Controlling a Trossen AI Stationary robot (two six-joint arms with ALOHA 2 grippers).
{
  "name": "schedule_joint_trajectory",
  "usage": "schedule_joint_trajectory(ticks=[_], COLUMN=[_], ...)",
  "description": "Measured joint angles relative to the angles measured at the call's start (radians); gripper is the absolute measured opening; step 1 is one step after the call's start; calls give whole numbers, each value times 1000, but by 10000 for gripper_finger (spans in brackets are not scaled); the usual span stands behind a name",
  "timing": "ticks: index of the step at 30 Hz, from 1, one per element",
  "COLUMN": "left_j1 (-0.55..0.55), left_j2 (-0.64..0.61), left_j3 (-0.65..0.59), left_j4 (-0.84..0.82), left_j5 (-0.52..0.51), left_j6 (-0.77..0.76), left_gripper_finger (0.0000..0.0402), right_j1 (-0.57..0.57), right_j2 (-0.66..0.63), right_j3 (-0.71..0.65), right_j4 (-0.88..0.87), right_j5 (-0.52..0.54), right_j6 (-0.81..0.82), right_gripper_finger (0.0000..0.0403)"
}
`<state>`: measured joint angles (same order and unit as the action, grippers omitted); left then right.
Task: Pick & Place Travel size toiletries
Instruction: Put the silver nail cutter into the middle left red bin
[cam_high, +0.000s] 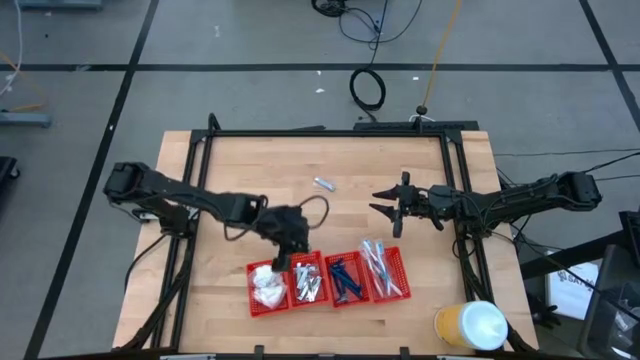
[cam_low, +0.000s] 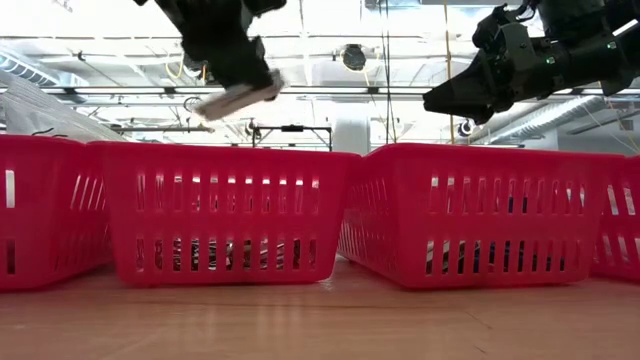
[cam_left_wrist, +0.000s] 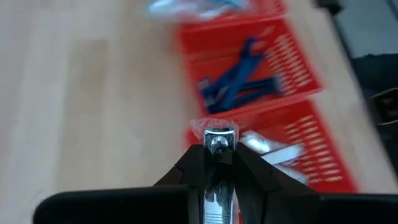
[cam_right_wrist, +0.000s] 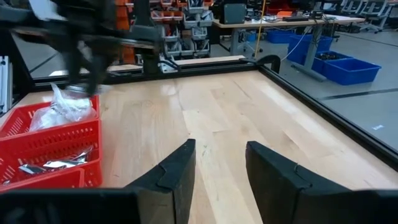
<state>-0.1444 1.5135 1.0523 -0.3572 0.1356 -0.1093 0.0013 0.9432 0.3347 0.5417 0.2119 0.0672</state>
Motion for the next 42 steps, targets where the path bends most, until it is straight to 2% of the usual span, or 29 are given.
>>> schedule_joint_trajectory(ticks=[6, 19, 25, 33, 37, 42], left_j1=[-80, -113, -103, -75, -17, 109], left_j2=[42, 172, 170, 170, 155, 140], left_j3=[0, 0, 2, 2, 2, 50], left_j4=[59, 147, 146, 140, 123, 42], left_j5=[-4, 50, 49, 50, 42, -82], left_j6=[-44, -177, -245, -175, -76, 59], left_gripper_finger=[39, 54, 117, 209, 229, 228], right_j1=[0, 0, 0, 0, 0, 0], right_j2=[0, 0, 0, 0, 0, 0], right_j3=[0, 0, 0, 0, 0, 0], right_j4=[1, 8, 7, 7, 7, 3], right_j5=[0, -3, -4, -4, -4, -4], right_j6=[2, 23, 23, 22, 19, 19], right_gripper_finger=[130, 130, 130, 130, 130, 130])
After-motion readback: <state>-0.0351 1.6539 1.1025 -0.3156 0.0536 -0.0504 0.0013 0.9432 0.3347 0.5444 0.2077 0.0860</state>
